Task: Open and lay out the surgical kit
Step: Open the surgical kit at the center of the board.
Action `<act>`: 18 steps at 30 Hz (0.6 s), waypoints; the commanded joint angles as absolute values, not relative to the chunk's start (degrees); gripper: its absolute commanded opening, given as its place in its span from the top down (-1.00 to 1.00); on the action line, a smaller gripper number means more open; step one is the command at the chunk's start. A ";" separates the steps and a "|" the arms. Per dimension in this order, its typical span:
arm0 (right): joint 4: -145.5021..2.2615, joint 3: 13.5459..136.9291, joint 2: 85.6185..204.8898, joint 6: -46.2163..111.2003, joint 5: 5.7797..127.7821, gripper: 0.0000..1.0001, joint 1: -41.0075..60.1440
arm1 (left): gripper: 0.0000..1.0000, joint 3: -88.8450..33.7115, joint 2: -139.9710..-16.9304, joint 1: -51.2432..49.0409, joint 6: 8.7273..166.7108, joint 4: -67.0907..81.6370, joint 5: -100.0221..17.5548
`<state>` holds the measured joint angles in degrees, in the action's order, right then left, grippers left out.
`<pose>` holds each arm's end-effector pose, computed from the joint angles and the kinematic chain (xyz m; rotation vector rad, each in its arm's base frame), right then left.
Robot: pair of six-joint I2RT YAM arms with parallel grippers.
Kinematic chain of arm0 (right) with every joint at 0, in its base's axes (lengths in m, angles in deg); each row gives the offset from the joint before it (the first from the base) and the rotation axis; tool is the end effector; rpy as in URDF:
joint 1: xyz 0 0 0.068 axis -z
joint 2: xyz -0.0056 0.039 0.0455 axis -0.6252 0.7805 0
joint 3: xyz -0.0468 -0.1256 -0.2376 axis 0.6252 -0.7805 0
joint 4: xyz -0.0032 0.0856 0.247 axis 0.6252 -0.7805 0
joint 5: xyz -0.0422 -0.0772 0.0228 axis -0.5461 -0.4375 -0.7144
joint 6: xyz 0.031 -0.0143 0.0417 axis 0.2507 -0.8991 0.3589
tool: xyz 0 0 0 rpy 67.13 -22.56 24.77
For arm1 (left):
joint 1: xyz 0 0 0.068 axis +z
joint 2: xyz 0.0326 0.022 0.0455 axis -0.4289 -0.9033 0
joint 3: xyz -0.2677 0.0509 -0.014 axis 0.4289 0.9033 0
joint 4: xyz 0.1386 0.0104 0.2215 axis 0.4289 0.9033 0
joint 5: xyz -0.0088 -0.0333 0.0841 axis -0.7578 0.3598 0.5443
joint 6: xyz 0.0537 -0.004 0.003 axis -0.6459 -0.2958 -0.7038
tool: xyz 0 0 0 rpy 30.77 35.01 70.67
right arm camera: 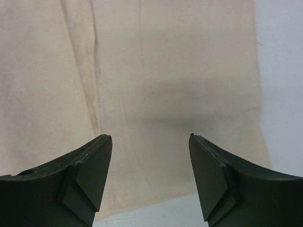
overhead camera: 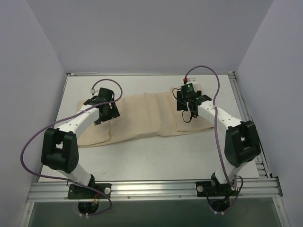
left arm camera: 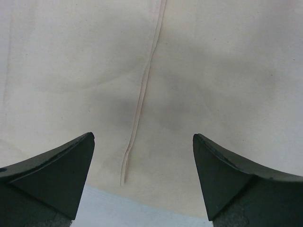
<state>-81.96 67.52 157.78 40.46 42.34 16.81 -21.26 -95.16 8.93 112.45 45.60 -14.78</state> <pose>0.3473 0.1286 0.2604 0.0265 2.1787 0.0390 0.3157 -0.0817 0.2271 -0.5428 2.5174 0.0889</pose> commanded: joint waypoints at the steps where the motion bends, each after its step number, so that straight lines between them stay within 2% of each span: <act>1: -81.40 69.39 163.38 39.12 47.62 -0.32 14.71 | -0.89 -25.79 -96.03 8.61 110.59 47.69 -13.63; 9: -83.25 74.49 167.71 40.87 53.77 -0.09 13.56 | -0.90 -26.32 -93.40 8.26 114.44 56.73 -18.81; 14: -82.80 75.80 170.51 41.68 53.25 -0.26 12.07 | -0.90 -25.09 -90.50 8.00 116.83 59.82 -21.45; 18: -85.52 79.75 175.61 41.06 51.50 -0.25 11.98 | -0.90 -27.99 -90.85 8.08 115.79 62.99 -20.84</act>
<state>-82.16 76.81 172.55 41.01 52.72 12.39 -24.78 -92.54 8.19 115.34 59.09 -20.09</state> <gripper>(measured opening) 0.630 0.950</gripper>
